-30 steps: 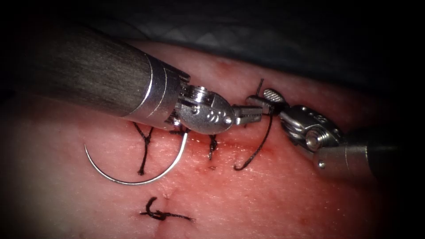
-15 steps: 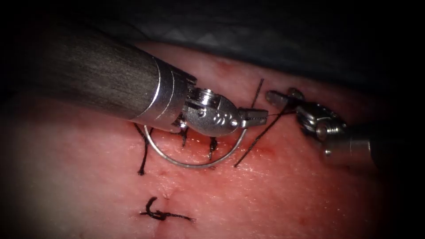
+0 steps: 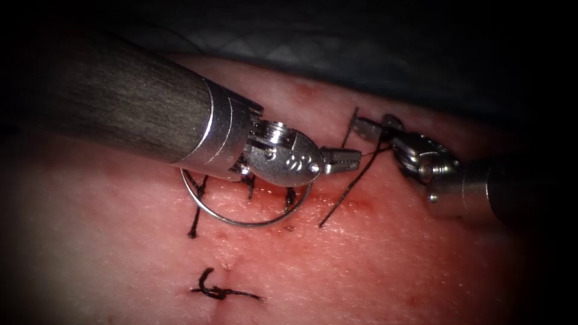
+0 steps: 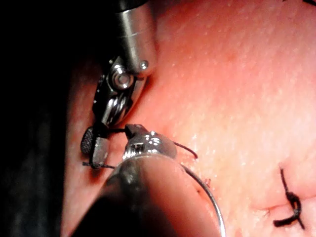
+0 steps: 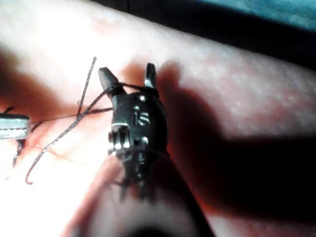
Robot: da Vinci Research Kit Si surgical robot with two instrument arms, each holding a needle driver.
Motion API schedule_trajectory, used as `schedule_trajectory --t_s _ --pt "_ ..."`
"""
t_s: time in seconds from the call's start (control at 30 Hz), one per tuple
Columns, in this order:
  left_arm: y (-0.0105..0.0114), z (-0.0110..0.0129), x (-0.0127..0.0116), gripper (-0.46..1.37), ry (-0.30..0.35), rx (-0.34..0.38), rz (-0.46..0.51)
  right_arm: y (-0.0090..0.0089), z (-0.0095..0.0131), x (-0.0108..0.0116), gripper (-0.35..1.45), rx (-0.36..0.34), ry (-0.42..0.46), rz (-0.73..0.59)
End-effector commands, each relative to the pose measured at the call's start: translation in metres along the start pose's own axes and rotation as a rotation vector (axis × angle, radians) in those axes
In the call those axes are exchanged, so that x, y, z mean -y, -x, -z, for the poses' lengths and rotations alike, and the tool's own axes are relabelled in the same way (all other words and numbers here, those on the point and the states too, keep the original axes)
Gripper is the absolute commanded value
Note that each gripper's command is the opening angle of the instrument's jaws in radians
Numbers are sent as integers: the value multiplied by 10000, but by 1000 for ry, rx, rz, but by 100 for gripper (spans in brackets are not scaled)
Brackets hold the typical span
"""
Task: Wound Closure
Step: Grab suture tail
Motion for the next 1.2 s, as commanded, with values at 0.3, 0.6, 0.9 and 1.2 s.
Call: schedule_trajectory --t_s 0.3,0.6,0.9,1.2 --pt "7 12 -3 -35 11 0 5 -7 20 10 113 17 3 -9" --pt "11 18 -4 -35 11 6 2 -7 37 19 109 23 -1 -15" --pt "12 20 -4 -35 10 6 7 -4 34 33 110 22 -14 -24" --pt "17 25 -1 -35 5 9 11 1 17 44 106 29 -36 -32"
